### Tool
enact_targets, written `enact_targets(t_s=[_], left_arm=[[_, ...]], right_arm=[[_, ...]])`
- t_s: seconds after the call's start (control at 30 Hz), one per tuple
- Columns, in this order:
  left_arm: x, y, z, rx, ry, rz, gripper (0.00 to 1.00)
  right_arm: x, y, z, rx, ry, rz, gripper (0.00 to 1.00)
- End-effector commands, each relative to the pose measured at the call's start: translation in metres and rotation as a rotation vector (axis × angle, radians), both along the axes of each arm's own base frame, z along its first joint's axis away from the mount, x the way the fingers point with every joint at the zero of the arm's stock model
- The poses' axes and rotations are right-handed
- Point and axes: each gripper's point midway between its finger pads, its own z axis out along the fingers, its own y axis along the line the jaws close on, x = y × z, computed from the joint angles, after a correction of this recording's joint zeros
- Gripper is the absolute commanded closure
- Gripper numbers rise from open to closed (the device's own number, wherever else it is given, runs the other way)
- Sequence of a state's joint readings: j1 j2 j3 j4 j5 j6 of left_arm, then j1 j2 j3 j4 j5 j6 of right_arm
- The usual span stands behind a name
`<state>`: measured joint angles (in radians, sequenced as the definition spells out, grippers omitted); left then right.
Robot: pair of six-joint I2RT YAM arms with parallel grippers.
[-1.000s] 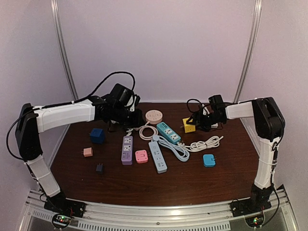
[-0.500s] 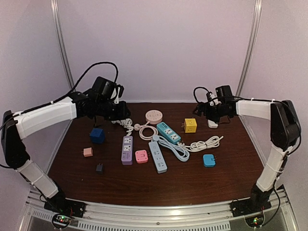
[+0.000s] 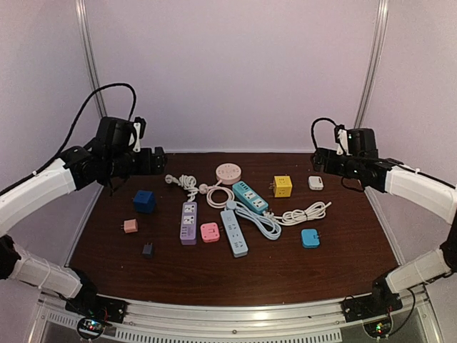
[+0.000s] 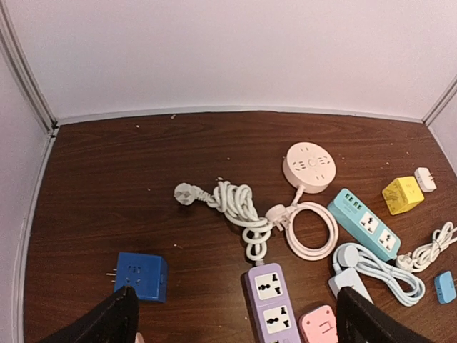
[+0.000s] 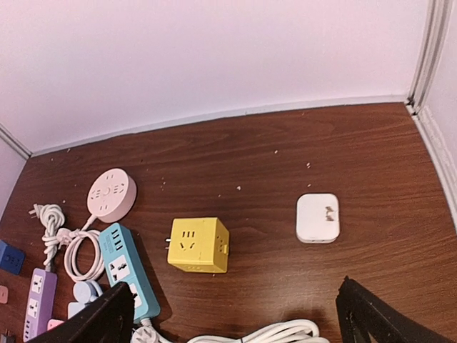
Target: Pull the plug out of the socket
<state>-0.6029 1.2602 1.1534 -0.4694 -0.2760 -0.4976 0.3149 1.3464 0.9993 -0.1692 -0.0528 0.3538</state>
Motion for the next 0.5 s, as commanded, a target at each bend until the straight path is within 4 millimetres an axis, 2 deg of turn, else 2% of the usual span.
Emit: enact_targets(t_s=[0.0, 0.1, 0.13, 0.2, 0.27, 0.37, 0.47], left_arm=[[0.005, 0.041, 0.002, 0.079, -0.070, 0.118, 0.02], [0.002, 0.067, -0.006, 0.087, -0.069, 0.194, 0.02], [0.000, 0.075, -0.006, 0.080, -0.076, 0.218, 0.02], [-0.003, 0.084, -0.013, 0.073, -0.081, 0.233, 0.02], [-0.005, 0.091, -0.015, 0.074, -0.090, 0.253, 0.02], [-0.009, 0.107, -0.018, 0.107, -0.107, 0.317, 0.02], [-0.008, 0.109, -0.024, 0.109, -0.116, 0.303, 0.02]], right_arm=[[-0.016, -0.034, 0.028, -0.079, -0.159, -0.136, 0.00], [-0.032, -0.050, 0.026, -0.134, -0.213, -0.172, 0.00], [-0.038, -0.055, 0.032, -0.145, -0.256, -0.186, 0.00], [-0.049, -0.063, 0.031, -0.177, -0.317, -0.198, 0.00], [-0.057, -0.072, 0.024, -0.202, -0.351, -0.222, 0.00], [-0.063, -0.097, 0.013, -0.239, -0.352, -0.297, 0.00], [-0.064, -0.126, -0.002, -0.274, -0.324, -0.371, 0.00]])
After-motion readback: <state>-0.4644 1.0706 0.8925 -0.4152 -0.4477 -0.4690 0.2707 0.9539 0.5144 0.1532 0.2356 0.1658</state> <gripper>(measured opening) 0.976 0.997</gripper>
